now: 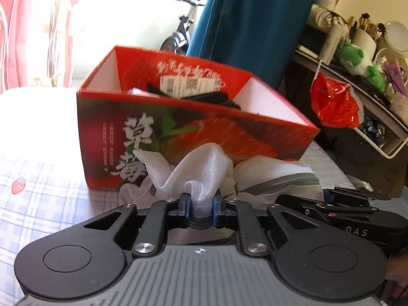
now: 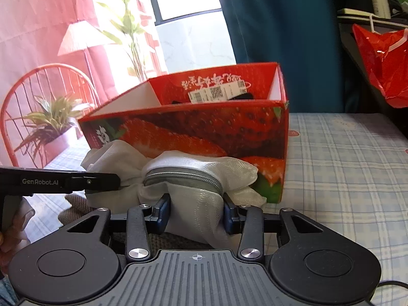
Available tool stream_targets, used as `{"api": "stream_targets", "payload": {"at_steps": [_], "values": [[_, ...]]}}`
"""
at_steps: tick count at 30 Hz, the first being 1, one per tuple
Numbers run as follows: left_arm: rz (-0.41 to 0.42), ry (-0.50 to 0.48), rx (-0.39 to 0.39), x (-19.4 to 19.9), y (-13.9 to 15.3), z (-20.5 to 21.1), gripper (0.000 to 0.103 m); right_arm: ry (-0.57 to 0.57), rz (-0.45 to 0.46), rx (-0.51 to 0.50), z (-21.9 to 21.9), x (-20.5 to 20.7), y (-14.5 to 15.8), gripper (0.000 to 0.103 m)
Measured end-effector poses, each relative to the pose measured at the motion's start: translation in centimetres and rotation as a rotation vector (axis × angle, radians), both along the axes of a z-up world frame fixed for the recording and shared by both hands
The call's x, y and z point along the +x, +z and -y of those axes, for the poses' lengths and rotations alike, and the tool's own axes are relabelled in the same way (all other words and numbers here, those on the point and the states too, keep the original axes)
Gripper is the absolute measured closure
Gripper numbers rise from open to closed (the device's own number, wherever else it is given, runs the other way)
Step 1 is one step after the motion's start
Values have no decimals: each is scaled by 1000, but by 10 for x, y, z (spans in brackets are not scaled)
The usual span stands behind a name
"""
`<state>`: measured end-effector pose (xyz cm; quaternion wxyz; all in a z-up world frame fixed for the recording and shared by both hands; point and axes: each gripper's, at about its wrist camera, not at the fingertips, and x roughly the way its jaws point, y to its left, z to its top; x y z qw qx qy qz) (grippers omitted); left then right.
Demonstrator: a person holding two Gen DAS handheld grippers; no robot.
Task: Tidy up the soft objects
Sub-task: 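Close the left gripper on the white pouch while the right gripper grips it too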
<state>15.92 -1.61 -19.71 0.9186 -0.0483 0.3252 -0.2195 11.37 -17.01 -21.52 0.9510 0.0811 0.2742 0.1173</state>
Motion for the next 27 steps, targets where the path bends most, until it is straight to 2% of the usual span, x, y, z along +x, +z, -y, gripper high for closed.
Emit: {"api": "stream_targets", "payload": {"at_steps": [7, 12, 18, 21, 23, 24, 25, 27], "values": [[78, 0, -30, -26, 24, -3, 92, 11, 47, 10, -5, -18, 16, 69], [131, 6, -46, -47, 43, -6, 92, 25, 87, 15, -12, -32, 30, 69], [109, 44, -97, -60, 50, -21, 92, 19, 87, 50, -8, -49, 35, 69], [84, 69, -92, -58, 46, -26, 91, 10, 57, 75, -2, -52, 27, 69], [41, 102, -89, -51, 38, -30, 78, 4, 36, 87, 0, -51, 21, 70], [16, 119, -90, -46, 34, -32, 51, 1, 29, 93, 2, -50, 19, 70], [-1, 132, -98, -43, 30, -35, 29, -1, 26, 94, 2, -51, 17, 70], [-20, 135, -121, -38, 21, -38, 24, -3, 21, 99, 4, -50, 14, 70]]}}
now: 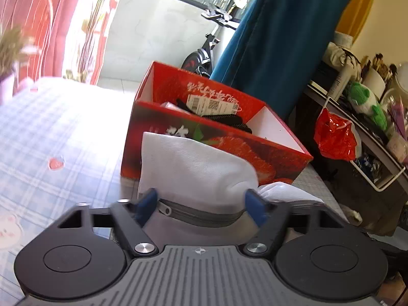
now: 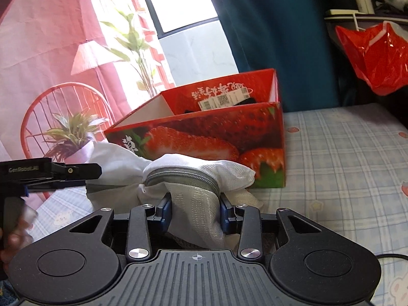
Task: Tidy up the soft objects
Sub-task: 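Close the left gripper on the white pouch while the right gripper grips it too, then lift the white pouch with both grippers and carry it toward the red box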
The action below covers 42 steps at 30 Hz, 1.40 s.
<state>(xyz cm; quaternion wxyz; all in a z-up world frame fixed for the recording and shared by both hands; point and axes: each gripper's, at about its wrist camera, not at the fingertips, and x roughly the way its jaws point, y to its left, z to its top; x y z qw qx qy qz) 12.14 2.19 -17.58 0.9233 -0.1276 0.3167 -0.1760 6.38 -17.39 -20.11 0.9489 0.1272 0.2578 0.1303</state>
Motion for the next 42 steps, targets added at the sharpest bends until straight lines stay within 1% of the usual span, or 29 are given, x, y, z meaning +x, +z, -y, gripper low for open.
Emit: {"api": "stream_targets", "payload": {"at_steps": [3, 9, 14, 15, 16, 17, 18, 19, 20, 22, 24, 28, 33, 37, 40, 42], "values": [[-46, -18, 7, 10, -11, 3, 24, -2, -8, 6, 2, 1, -4, 70], [-89, -59, -38, 29, -27, 7, 24, -4, -20, 13, 5, 4, -10, 70], [-114, -93, -41, 35, -40, 15, 25, -7, -30, 13, 4, 5, -13, 70], [-116, -96, -50, 35, -42, 15, 27, -7, -32, 12, 4, 5, -14, 70], [-117, -102, -63, 35, -43, 15, 37, -7, -33, 11, 3, 6, -14, 70], [-121, -114, -77, 35, -44, 15, 43, -7, -34, 11, 3, 6, -14, 70], [-124, -126, -86, 36, -45, 15, 51, -5, -35, 11, 3, 7, -14, 70], [-123, -133, -87, 34, -45, 15, 56, -4, -35, 9, 2, 7, -13, 70], [-117, -136, -83, 33, -45, 15, 59, -2, -34, 8, 2, 6, -13, 70], [-105, -138, -88, 30, -44, 16, 71, 3, -30, 8, 1, 6, -12, 70], [-96, -132, -100, 27, -43, 15, 76, 7, -24, 9, 0, 5, -10, 70], [-65, -125, -120, 20, -34, 10, 82, 12, -1, 17, 0, 3, -3, 70], [4, -129, -134, 14, -10, 10, 83, 20, 43, 32, 2, 1, 11, 71], [78, -143, -145, 14, 19, 10, 84, 32, 99, 43, 6, 3, 34, 71], [135, -161, -132, 18, 44, 11, 84, 45, 144, 41, 8, 10, 57, 71], [160, -172, -120, 27, 58, 13, 84, 55, 167, 34, 10, 18, 73, 71]]}}
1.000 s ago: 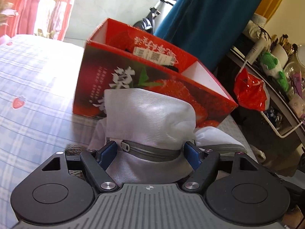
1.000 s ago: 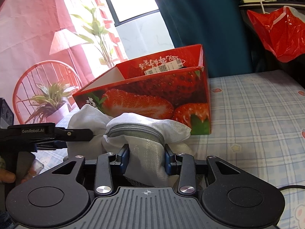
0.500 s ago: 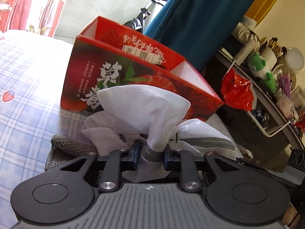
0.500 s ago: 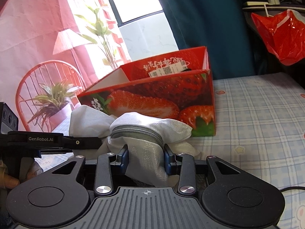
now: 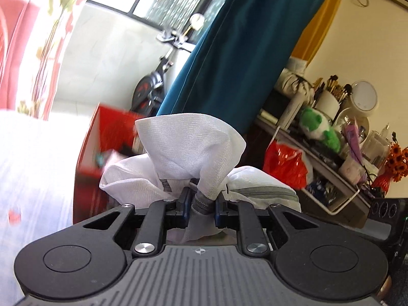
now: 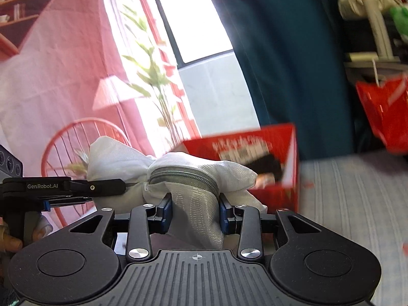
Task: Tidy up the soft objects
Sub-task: 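Lift the white pouch with both grippers and carry it toward the red box, then lower the white pouch into the box and open both grippers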
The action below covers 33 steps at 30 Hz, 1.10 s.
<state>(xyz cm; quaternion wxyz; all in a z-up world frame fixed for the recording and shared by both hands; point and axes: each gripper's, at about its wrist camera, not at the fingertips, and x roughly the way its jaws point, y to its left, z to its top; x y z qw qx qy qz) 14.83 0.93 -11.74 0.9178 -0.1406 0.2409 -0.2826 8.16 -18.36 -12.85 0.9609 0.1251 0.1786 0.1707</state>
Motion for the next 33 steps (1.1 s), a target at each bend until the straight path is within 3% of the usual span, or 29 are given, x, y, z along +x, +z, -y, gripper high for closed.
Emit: {"api": "stream_targets", "payload": {"at_steps": [7, 14, 25, 31, 33], "values": [[52, -2, 58, 53, 36, 11, 84, 16, 37, -58, 12, 56, 47, 71], [-13, 43, 133, 129, 30, 35, 85, 6, -35, -128, 12, 137, 61, 71], [-139, 65, 332, 213, -13, 51, 88, -38, -289, -188, 1, 256, 10, 72], [-314, -3, 422, 244, -33, 58, 87, -33, -463, -307, -14, 300, -15, 72], [-333, -16, 444, 246, -34, 59, 87, -30, -500, -310, -14, 308, -21, 72]]}}
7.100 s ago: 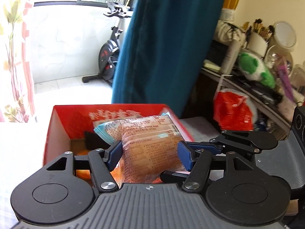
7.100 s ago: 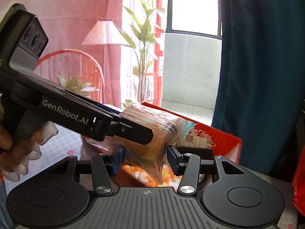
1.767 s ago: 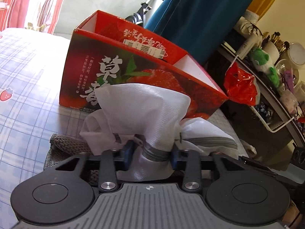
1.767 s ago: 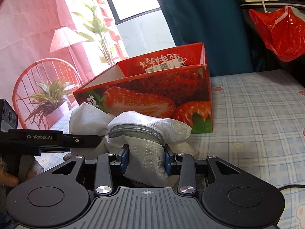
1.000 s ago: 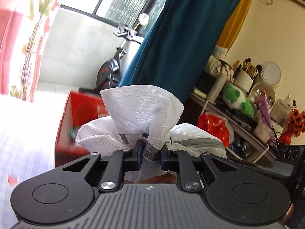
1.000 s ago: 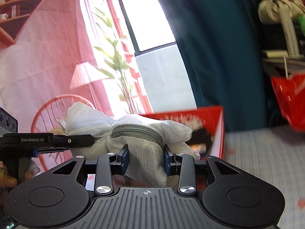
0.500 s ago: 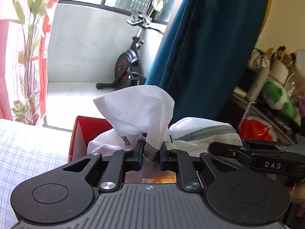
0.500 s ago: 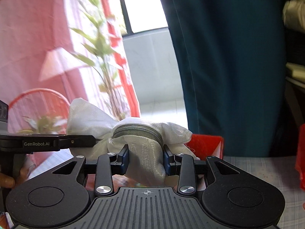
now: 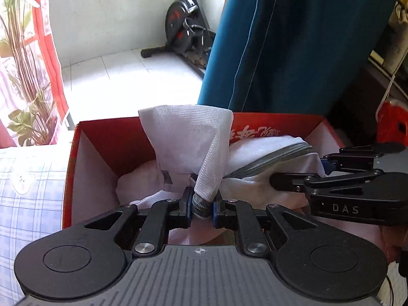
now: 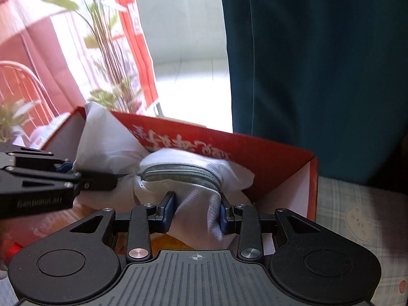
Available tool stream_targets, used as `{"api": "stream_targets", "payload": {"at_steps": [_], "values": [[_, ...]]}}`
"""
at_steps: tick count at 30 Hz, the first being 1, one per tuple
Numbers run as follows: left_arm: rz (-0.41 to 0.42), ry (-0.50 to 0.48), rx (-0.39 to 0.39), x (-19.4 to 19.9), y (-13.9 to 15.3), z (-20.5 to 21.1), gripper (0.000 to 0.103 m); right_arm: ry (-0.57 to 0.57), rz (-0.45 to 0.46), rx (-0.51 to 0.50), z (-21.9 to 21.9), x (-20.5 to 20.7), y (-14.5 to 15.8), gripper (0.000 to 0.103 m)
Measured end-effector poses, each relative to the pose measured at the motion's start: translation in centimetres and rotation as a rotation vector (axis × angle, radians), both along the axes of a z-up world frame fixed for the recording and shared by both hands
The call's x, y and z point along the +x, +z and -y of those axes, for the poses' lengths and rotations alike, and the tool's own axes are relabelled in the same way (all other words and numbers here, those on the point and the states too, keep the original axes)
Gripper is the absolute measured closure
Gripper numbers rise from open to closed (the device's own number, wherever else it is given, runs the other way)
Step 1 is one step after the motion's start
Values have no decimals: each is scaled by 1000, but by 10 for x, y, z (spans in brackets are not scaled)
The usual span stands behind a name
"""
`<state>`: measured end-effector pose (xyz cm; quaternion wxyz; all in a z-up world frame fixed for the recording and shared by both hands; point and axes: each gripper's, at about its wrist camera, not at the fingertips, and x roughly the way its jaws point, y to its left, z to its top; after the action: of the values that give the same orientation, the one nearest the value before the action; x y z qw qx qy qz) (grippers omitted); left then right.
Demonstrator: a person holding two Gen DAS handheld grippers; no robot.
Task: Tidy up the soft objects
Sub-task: 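Lower the white pouch into the box and open both grippers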
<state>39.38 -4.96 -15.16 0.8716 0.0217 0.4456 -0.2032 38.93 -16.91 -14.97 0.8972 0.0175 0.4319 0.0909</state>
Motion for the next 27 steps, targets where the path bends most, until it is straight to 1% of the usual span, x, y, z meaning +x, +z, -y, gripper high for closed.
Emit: {"api": "stream_targets", "payload": {"at_steps": [3, 5, 6, 7, 8, 9, 10, 11, 13, 14, 15, 16, 19, 22, 25, 27], "values": [[-17, 15, -15, 1, -2, -6, 86, 13, -51, -3, -4, 9, -7, 71], [-8, 20, -28, -3, -1, -10, 85, 16, -67, -7, -4, 8, -10, 70], [4, 23, -33, 0, 2, -9, 80, 13, -65, -5, -5, 7, -11, 70], [17, 18, -39, 0, 5, -9, 68, 10, -60, -7, -4, 5, -9, 69], [32, 10, -48, -3, 8, -11, 59, 7, -52, -16, -5, 3, -7, 66], [46, 3, -60, -5, 13, -8, 43, 4, -40, -33, -7, 1, -4, 64], [57, -3, -71, -8, 17, -9, 32, -1, -26, -53, -9, -3, 0, 60], [67, -6, -77, -12, 21, -11, 29, -3, -14, -70, -12, -6, 4, 58], [90, -10, -75, -24, 29, -14, 28, 0, 17, -105, -17, -18, 14, 56], [102, -9, -71, -30, 33, -16, 28, 7, 31, -110, -18, -25, 18, 51], [117, -9, -69, -36, 38, -18, 24, 9, 46, -107, -19, -32, 23, 47], [133, -11, -66, -41, 42, -20, 18, 8, 59, -103, -16, -40, 27, 43], [188, 0, -46, -65, 52, -26, 11, 7, 99, -83, -8, -64, 39, 40], [225, 5, -46, -91, 57, -32, 11, 9, 146, -57, -2, -92, 49, 37], [306, 26, -55, -125, 65, -41, 11, 20, 201, -42, 0, -121, 55, 36], [337, 30, -64, -146, 69, -44, 12, 31, 244, -45, 1, -141, 58, 36]]}}
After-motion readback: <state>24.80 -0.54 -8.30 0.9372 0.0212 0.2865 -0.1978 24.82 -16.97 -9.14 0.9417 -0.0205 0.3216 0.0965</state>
